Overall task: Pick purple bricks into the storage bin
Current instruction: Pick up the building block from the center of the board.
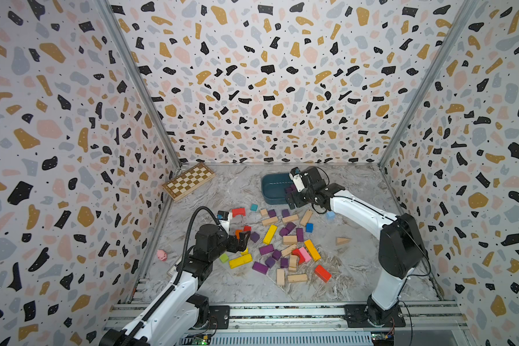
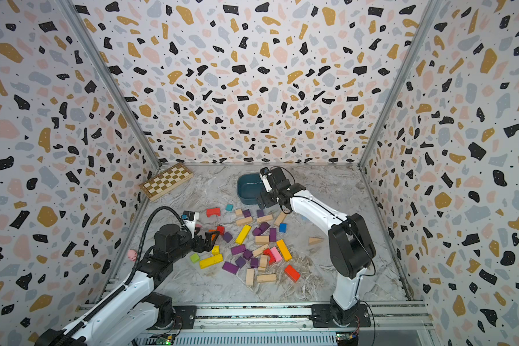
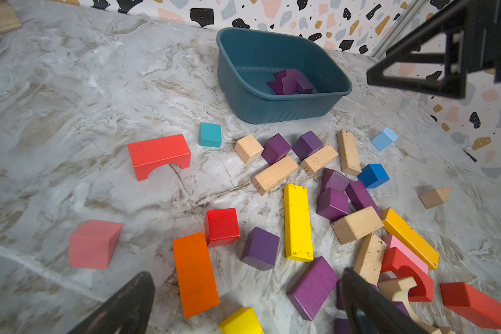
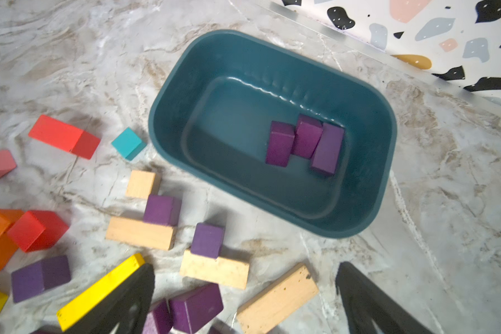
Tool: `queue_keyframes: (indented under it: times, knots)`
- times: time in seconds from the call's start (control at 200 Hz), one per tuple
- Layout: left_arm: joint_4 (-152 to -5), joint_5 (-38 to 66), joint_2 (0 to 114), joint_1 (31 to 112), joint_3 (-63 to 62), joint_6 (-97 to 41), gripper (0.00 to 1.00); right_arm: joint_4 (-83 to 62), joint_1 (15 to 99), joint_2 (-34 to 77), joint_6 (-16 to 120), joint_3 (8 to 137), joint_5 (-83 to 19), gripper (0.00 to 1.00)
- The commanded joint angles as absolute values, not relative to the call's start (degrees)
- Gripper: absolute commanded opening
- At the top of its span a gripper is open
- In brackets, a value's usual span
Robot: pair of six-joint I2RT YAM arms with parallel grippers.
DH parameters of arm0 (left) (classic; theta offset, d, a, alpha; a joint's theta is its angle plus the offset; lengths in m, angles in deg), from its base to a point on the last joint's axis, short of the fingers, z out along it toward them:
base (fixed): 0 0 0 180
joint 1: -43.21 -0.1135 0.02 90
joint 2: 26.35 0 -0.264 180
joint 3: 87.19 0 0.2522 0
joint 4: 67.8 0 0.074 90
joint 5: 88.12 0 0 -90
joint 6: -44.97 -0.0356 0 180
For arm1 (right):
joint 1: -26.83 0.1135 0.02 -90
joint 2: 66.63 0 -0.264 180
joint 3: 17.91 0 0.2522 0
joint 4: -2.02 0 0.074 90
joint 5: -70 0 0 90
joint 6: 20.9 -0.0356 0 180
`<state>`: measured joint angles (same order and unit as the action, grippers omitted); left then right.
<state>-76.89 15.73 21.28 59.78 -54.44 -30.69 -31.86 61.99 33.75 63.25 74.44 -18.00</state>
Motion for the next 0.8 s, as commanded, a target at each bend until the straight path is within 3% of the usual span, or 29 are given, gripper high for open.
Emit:
queue_keyframes:
  times: [0.0, 0.245, 0.385, 0.636, 0.791]
  knots:
    - [-75.0, 15.4, 21.5, 59.9, -54.9, -30.7, 0.99, -29.4, 63.6, 29.0, 61.3, 68.5, -18.2, 1.0]
    - [-75.0, 15.2, 19.5, 60.0, -55.7, -30.7, 0.99, -26.0, 65.7, 22.3, 57.0, 56.0, -18.7, 1.0]
    - [-75.5, 15.8, 18.3, 60.0, -56.0, -30.8, 0.99, -23.2, 66.2, 20.4, 52.5, 49.8, -20.1, 0.92]
    - [-75.9, 15.5, 15.3, 59.9, -57.0, -30.8, 0.99, -24.9, 68.9, 20.8, 46.5, 49.7, -16.6, 0.85]
    - [-76.0, 15.5, 15.1, 60.0, -57.0, -30.8, 0.99, -24.7, 69.6, 22.8, 43.4, 51.1, -15.9, 0.75]
